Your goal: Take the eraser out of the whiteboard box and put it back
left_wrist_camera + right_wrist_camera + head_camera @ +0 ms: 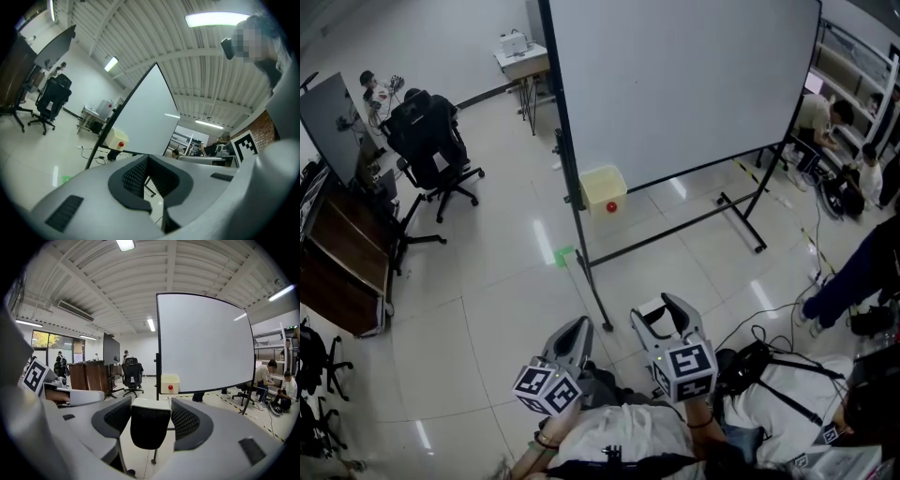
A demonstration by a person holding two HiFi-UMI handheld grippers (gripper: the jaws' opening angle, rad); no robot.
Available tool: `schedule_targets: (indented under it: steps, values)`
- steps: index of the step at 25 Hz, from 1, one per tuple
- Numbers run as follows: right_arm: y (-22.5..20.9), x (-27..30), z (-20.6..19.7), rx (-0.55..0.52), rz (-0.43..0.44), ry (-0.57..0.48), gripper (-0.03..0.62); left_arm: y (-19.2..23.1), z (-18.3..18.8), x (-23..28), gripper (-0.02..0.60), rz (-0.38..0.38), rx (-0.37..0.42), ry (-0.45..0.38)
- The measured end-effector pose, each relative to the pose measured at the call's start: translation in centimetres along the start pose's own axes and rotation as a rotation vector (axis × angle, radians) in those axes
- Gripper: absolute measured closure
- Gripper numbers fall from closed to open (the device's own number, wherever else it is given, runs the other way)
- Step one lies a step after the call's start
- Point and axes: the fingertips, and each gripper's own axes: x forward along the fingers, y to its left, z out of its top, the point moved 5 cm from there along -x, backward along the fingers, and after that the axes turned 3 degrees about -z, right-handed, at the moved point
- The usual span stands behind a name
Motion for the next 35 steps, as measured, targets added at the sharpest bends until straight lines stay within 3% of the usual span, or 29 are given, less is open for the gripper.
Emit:
schedule_targets:
  steps: [9, 18, 28, 35]
  values:
    - [-0.9, 1.4, 1.3, -0.020, 0.005, -0.025, 0.318, 0.7, 0.3, -0.5, 0.595, 0.029, -0.012, -0.008]
    - [-2.6, 8.8, 7.1, -0.079, 0.011, -0.082, 0.318, 5.6, 2.1, -1.1, 0.595, 0.113, -0.043, -0.034]
    - [-5.0, 20.2, 13.8, -0.077, -0.040, -0.133, 0.318, 14.8, 10.7, 2.4, 0.595, 0.173, -0.016, -0.148]
    - [-7.1, 28.6, 15.6, -0.064, -0.079, -0.115, 0.318, 18.8, 12.8, 5.0, 0.595, 0.166, -0.032, -0.141]
